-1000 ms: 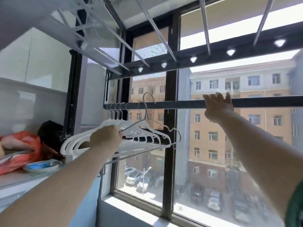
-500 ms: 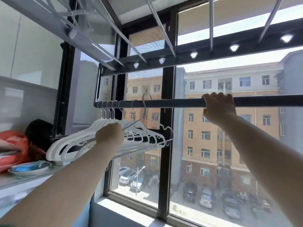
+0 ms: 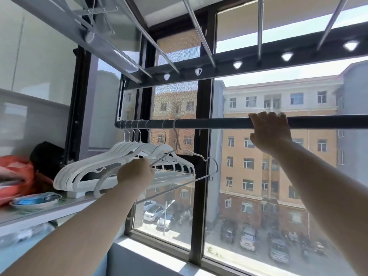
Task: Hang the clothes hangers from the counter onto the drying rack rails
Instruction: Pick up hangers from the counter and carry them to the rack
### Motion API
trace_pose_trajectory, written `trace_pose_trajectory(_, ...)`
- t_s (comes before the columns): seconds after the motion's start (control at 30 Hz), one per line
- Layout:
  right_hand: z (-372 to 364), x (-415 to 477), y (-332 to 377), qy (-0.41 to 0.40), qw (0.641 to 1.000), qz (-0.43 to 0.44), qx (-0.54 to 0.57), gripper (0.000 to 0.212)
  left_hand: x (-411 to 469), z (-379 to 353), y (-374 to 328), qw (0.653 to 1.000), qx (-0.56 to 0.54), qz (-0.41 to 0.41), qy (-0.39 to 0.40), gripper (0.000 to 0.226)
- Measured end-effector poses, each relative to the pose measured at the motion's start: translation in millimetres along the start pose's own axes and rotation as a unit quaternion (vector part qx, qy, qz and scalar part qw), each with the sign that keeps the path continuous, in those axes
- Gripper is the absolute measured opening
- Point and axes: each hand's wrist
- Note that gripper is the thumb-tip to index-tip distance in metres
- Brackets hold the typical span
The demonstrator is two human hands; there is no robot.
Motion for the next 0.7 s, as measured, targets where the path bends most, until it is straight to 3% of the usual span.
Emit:
trace_pose_trajectory(0.3,7,-22,3,0.003,0.999,-0.040,0.008,0.054,-14,8,-2,0.993,-0.106,-0.041,-0.004,0.032)
trace_pose_trajectory(0.47,21,-53,8,0.008,0.996,-0.085,0.008,0.050,-31,22,-2,0.972,-0.174,-0.152,-0.039,0.038)
trace_pose_trajectory(0.7,41,-131,10,0.098,0.985,-0.144,0.004,0.043,-85,21,-15,0.923,-0.254,-0.285,0.053,0.027)
Point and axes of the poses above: each hand's wrist, its own x-axis towards the middle knuckle, its own z-axis out of the back of the hand, y = z × x, and after that the axes turned 11 degrees about z, right-handed
